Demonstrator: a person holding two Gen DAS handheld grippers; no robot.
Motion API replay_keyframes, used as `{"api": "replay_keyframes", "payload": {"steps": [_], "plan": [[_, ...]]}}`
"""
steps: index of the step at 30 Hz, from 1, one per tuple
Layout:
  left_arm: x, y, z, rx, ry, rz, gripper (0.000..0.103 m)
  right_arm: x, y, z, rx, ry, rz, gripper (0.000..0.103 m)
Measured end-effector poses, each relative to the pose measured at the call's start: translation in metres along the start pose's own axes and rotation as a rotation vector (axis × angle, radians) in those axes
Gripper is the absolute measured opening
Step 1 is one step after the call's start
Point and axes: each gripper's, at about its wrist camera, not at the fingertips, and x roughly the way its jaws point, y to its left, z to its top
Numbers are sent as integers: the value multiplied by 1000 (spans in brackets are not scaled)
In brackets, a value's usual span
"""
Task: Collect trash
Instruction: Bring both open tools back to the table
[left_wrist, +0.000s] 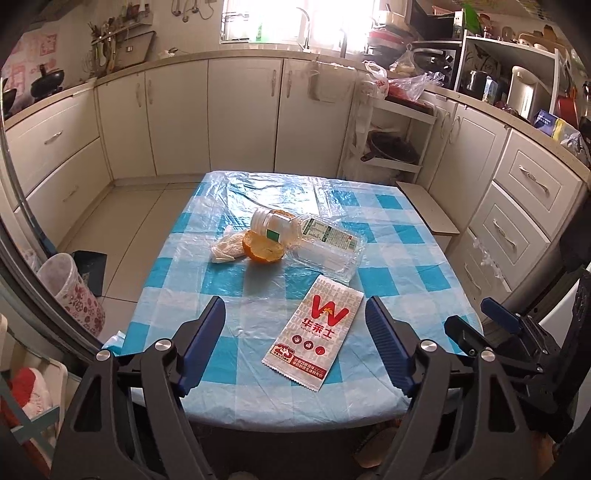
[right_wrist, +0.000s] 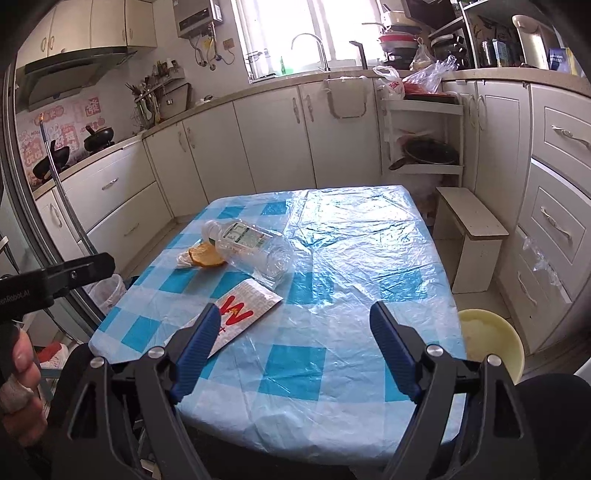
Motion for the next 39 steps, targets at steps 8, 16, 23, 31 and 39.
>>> {"api": "replay_keyframes", "payload": {"steps": [8, 16, 23, 31, 39], "plan": [[-3, -6, -2, 19, -2, -1, 76, -1, 4, -1, -9, 4, 5, 81], [-3, -8, -3, 23, -3, 1, 77, -2, 5, -1, -12, 1, 8, 83], [-4, -9, -3, 28, -7, 4, 77, -1, 8, -2, -17, 3, 8, 83], [-2, -9, -4, 32, -3, 2, 78, -1, 9, -2, -22, 3, 9, 83], [48, 11, -16, 129, 121, -38, 81, -2, -2, 11, 9, -14, 9, 85]]}}
